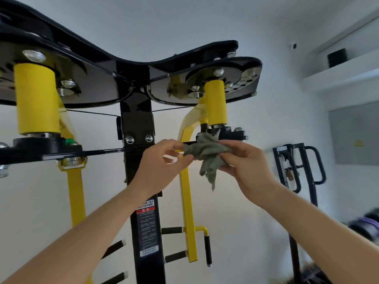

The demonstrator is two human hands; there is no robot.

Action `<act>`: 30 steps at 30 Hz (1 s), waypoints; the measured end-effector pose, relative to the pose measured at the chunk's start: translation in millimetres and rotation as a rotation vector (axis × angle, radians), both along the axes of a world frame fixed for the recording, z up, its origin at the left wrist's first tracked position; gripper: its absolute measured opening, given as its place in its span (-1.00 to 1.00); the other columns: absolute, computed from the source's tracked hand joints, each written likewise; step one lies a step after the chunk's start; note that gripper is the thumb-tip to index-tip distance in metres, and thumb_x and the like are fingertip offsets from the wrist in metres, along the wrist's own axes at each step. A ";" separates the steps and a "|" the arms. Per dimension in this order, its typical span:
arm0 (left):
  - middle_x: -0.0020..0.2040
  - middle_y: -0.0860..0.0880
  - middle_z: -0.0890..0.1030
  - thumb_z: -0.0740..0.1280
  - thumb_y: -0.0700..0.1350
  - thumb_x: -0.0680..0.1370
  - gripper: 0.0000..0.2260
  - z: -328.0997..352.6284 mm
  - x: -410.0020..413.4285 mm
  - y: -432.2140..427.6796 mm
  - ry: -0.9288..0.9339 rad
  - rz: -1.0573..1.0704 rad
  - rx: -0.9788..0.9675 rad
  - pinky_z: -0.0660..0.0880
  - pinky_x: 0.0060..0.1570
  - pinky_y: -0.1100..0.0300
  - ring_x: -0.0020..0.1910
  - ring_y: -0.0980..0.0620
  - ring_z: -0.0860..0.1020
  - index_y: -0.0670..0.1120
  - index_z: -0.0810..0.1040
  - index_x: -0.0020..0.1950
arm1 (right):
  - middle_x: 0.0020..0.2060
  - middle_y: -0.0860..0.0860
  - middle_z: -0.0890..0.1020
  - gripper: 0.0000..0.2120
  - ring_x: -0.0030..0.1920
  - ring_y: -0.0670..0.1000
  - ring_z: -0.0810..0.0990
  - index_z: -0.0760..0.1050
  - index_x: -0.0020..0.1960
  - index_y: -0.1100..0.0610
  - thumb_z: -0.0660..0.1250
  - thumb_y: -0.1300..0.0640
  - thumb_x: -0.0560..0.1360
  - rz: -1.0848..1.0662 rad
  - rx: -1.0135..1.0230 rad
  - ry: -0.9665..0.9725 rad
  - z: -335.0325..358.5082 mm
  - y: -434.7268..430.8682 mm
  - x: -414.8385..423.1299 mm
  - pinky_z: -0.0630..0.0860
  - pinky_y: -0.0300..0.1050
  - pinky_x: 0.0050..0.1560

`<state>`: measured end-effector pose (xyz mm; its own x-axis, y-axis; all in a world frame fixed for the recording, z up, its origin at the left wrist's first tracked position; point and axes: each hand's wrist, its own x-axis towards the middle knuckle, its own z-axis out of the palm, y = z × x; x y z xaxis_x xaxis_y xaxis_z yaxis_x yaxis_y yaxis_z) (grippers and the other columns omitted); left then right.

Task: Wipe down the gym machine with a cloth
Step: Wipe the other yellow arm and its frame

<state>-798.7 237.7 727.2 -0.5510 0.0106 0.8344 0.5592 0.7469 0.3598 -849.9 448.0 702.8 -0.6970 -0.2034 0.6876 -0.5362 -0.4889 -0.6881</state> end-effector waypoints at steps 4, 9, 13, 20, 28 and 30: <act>0.15 0.19 0.60 0.42 0.07 0.55 -0.75 10.4 -17.8 1.9 0.042 0.009 -0.087 0.51 0.23 0.07 0.18 0.20 0.54 0.11 0.62 0.22 | -0.03 0.15 0.71 -0.75 -0.02 0.13 0.72 0.64 0.06 0.19 0.30 0.46 0.54 -0.261 -0.138 0.078 25.3 34.2 4.1 0.66 -0.11 -0.03; 0.35 0.09 0.51 0.32 0.17 0.54 -0.51 5.8 -41.6 26.8 0.065 0.199 -0.311 0.24 0.39 0.05 0.35 0.06 0.45 0.05 0.48 0.45 | -0.01 0.00 0.73 -0.69 -0.01 0.05 0.72 0.66 0.20 0.08 0.41 0.31 0.50 -0.696 0.037 0.182 43.0 58.7 -21.0 0.63 0.04 0.18; 0.20 0.05 0.58 0.26 0.16 0.51 -0.52 -8.7 -49.4 33.7 0.180 0.261 -0.253 0.38 0.20 0.10 0.19 0.03 0.53 0.00 0.54 0.37 | -0.03 -0.13 0.73 -0.66 -0.05 -0.13 0.71 0.64 0.26 0.03 0.50 0.10 0.49 -0.699 0.311 0.207 46.0 51.2 -39.4 0.60 -0.13 0.19; 0.05 0.14 0.59 0.20 0.25 0.47 -0.53 -8.7 -49.1 48.1 0.216 0.331 -0.143 0.54 0.01 0.03 0.03 0.09 0.56 0.03 0.62 0.21 | 0.00 0.24 0.70 -0.87 -0.08 0.11 0.68 0.68 0.06 0.23 0.45 0.24 0.53 -0.243 0.280 0.055 71.4 58.1 -71.5 0.68 0.09 0.01; -0.04 0.21 0.63 0.19 0.35 0.47 -0.57 1.1 -47.8 69.1 0.179 0.420 -0.040 0.48 0.05 0.14 0.03 0.20 0.56 0.06 0.62 0.01 | 0.15 0.21 0.67 -0.79 0.08 0.13 0.65 0.65 0.17 0.25 0.41 0.24 0.55 0.205 0.349 -0.046 77.7 73.3 -118.3 0.64 0.11 0.14; -0.09 0.18 0.64 0.16 0.39 0.49 -0.55 7.3 -45.9 78.1 0.140 0.482 -0.048 0.51 0.02 0.05 -0.01 0.17 0.58 0.06 0.61 -0.03 | 0.14 0.20 0.68 -0.78 0.06 0.10 0.66 0.65 0.18 0.25 0.41 0.24 0.55 0.270 0.348 -0.047 79.3 71.2 -127.9 0.65 0.07 0.10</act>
<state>-844.6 315.8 734.5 -0.3856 -0.1770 0.9056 0.1874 0.9460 0.2646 -977.8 519.2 782.0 -0.6160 -0.5964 0.5147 -0.3849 -0.3422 -0.8572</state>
